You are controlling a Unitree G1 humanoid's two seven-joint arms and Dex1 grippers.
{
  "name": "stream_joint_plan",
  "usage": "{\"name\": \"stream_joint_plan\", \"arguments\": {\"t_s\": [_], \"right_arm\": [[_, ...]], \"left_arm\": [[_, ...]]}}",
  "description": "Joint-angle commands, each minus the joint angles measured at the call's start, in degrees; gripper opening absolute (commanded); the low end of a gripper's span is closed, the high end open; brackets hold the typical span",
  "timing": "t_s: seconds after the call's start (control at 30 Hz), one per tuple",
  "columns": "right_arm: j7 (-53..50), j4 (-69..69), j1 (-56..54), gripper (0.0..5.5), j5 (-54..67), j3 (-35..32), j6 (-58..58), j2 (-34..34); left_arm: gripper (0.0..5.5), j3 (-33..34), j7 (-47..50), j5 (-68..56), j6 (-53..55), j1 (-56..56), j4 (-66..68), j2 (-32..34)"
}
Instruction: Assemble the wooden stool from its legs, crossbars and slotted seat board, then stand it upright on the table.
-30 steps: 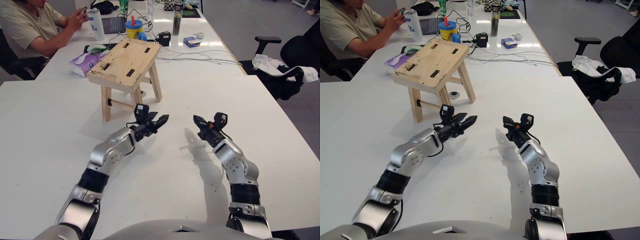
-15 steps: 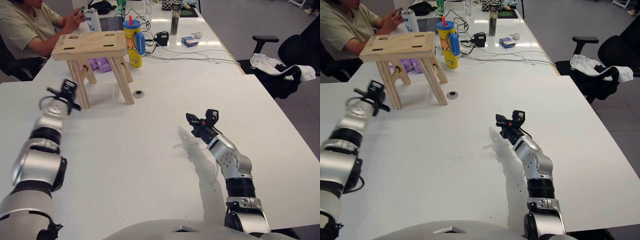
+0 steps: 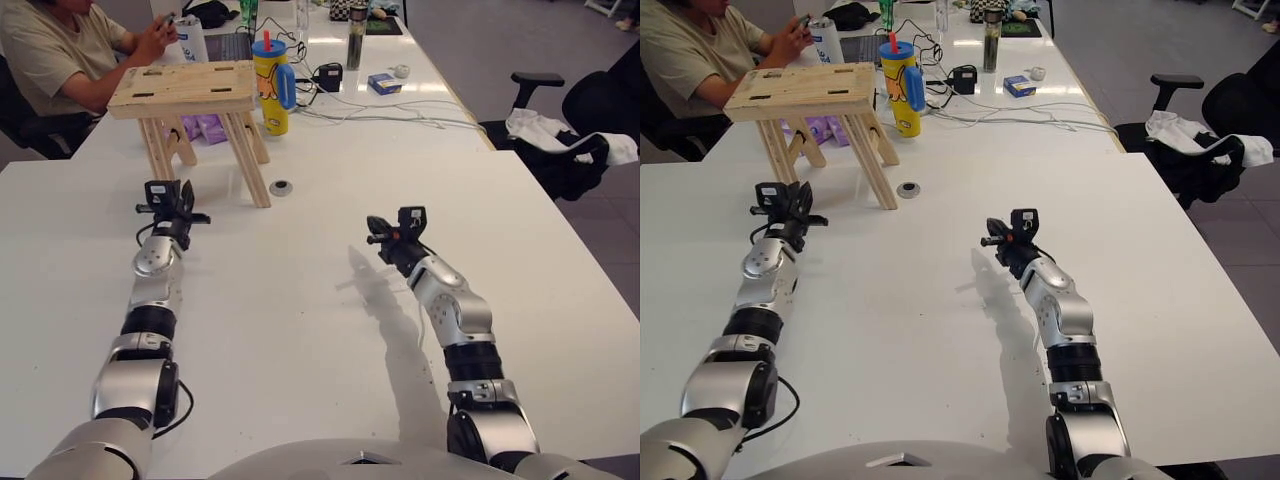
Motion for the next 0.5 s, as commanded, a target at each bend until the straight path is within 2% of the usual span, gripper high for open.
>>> {"name": "stream_joint_plan", "arguments": {"t_s": [0.03,0.1,0.27,0.5], "right_arm": [[-3.28,6.73,-7.03,0.00,-4.26,-0.18,-6.32,0.58],[-6.42,9.74,-9.76,0.00,-6.13,-0.79,-9.45,1.46],[-8.75,16.05,-12.50,0.00,-10.18,0.16,-17.54,2.55],[-11.27,25.52,-14.02,0.00,-14.43,1.69,-28.15,5.52]], "left_arm": [[0.91,-0.40,6.12,3.25,5.27,0.58,-7.70,-3.90],[0.91,-0.50,9.42,5.10,6.64,0.53,-10.06,-5.59],[0.91,-0.42,8.67,4.89,8.52,-1.30,-11.47,-9.42],[0.91,1.19,10.96,4.92,2.33,-2.30,-8.74,-16.19]]}}
